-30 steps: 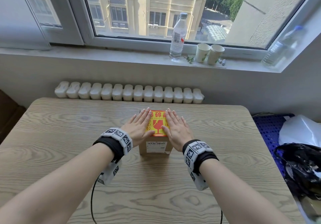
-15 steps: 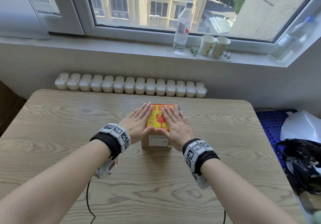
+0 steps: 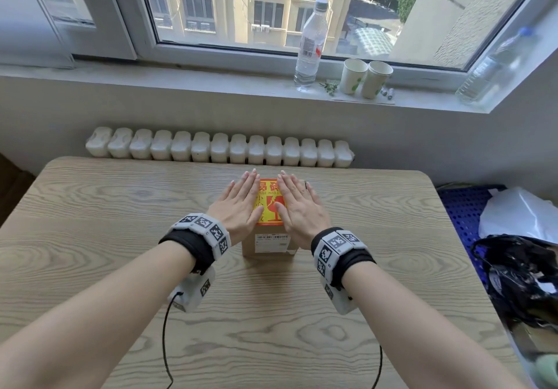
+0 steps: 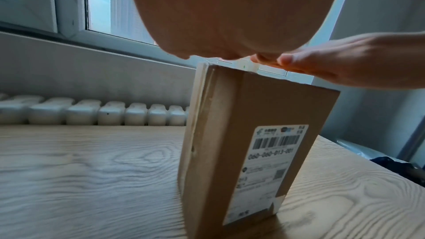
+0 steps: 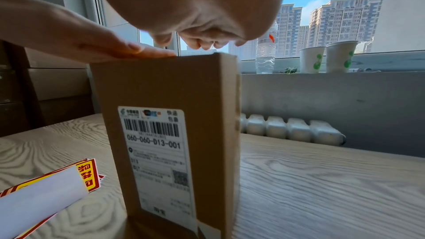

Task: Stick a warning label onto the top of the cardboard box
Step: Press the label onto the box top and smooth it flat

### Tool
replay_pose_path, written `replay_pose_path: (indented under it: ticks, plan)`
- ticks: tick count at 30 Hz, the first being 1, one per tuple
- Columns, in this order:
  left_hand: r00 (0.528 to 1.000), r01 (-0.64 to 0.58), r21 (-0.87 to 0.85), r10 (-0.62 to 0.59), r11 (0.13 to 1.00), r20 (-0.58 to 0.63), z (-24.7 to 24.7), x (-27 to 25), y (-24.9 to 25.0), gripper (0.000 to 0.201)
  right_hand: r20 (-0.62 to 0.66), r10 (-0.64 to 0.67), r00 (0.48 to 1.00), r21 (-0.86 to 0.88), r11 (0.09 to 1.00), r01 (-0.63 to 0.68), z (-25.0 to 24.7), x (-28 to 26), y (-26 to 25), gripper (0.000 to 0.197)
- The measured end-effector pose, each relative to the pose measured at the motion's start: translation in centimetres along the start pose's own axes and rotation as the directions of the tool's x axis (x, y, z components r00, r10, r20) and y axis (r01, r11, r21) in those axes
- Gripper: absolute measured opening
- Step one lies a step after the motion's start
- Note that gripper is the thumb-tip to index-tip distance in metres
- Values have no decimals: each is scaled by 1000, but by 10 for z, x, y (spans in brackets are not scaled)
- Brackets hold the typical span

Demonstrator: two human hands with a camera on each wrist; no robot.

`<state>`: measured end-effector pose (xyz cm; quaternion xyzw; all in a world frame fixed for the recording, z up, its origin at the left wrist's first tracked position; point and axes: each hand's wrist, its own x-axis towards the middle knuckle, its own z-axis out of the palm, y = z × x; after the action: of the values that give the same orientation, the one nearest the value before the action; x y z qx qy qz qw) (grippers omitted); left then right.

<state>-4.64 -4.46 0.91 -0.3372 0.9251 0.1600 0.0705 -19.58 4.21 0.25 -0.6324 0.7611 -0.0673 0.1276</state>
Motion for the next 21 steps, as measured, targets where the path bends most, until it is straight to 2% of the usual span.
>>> replay_pose_path:
  ticks: [6, 11, 21]
  plan:
    - [993, 108, -2, -108, 994, -42, 14, 9, 17, 61, -13, 35, 999, -59, 998, -35, 17, 9, -9, 57]
    - [988, 136, 36, -132, 990, -83, 13, 13, 22, 61, -4, 49, 999, 24, 999, -49, 9, 13, -13, 55]
    - [996, 75, 72, -72, 995, -50, 12, 18, 20, 60, 39, 77, 996, -29, 997, -76, 6, 20, -5, 55]
